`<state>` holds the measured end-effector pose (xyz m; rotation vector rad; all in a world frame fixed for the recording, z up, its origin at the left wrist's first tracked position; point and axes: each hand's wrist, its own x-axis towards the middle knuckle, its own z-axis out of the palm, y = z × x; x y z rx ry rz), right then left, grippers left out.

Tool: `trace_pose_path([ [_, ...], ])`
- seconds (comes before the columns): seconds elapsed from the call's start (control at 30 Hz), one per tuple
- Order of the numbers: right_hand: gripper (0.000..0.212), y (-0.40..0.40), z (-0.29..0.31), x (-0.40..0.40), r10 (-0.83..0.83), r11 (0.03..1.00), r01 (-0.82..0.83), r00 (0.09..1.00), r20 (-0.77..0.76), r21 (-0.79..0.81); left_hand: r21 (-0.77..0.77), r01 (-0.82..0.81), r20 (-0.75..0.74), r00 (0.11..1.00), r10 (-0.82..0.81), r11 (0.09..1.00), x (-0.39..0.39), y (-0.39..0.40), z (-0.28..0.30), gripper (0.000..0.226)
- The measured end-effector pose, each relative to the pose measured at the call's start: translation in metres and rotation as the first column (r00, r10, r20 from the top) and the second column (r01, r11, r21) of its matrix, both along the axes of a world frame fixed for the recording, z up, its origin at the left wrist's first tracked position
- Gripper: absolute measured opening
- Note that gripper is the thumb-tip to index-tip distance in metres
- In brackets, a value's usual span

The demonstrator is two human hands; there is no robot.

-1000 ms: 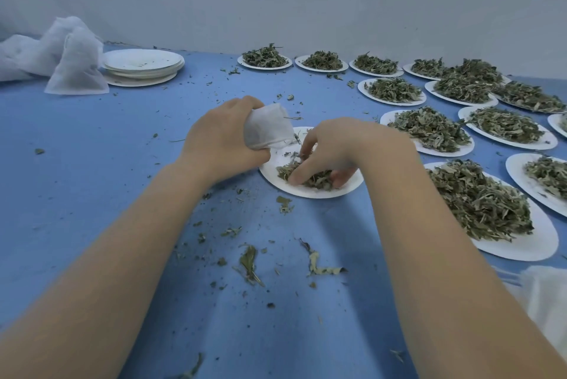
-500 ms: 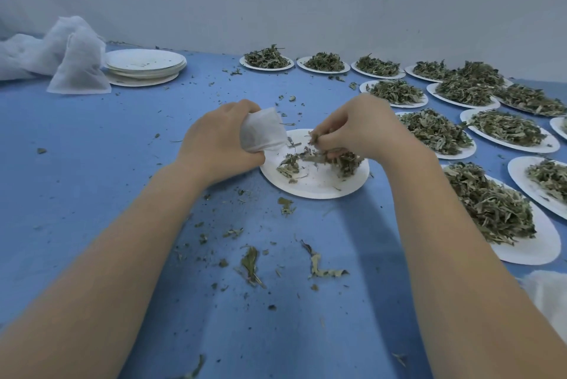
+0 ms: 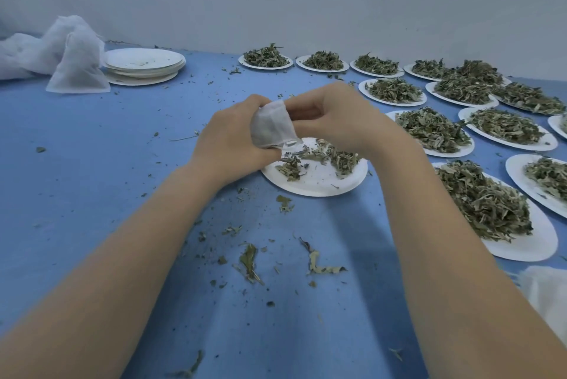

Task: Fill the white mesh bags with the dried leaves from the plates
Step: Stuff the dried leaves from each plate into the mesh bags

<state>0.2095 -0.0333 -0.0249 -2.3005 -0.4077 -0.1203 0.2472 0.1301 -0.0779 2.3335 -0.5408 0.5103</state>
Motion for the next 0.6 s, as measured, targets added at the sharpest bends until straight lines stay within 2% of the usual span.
trace_pose_path([
  [0.07,0.028,-0.003,0.002,0.0,0.012,0.998,-0.01,0.999,-0.031,0.067,-0.033,0.001,0.005,1.0,-0.001,0.999,0.0,0.0,0.001,0.049],
  [0.13,0.018,-0.001,0.002,0.001,-0.058,0.99,0.059,0.998,-0.009,0.125,-0.062,0.002,0.025,1.0,0.0,0.998,-0.001,0.0,0.001,0.048],
  [0.2,0.011,0.005,0.0,0.005,-0.136,0.985,0.131,0.99,0.043,0.11,-0.076,0.005,0.057,0.998,-0.001,0.997,-0.002,-0.002,0.0,0.049],
  [0.3,0.018,0.015,-0.005,0.011,-0.183,0.983,0.183,0.973,0.142,0.018,-0.057,-0.004,0.088,0.996,0.009,0.998,-0.004,-0.007,-0.002,0.051],
  [0.37,0.018,0.017,-0.005,0.01,-0.151,0.988,0.153,0.981,0.121,-0.001,-0.063,0.0,0.096,0.995,0.006,0.998,-0.005,-0.009,-0.003,0.052],
  [0.43,0.025,0.012,-0.003,0.007,-0.044,0.999,0.043,0.998,0.036,0.031,-0.082,0.009,0.103,0.995,-0.001,0.997,-0.005,-0.007,-0.002,0.053],
  [0.53,0.031,0.0,-0.001,0.003,0.109,0.977,-0.096,0.992,-0.059,0.19,-0.062,-0.006,0.097,0.995,0.012,0.998,-0.003,-0.003,0.001,0.057],
  [0.6,0.028,-0.006,0.0,0.003,0.076,0.944,-0.056,0.996,-0.05,0.324,-0.022,-0.026,0.091,0.995,0.028,0.999,-0.001,0.0,0.003,0.058],
])
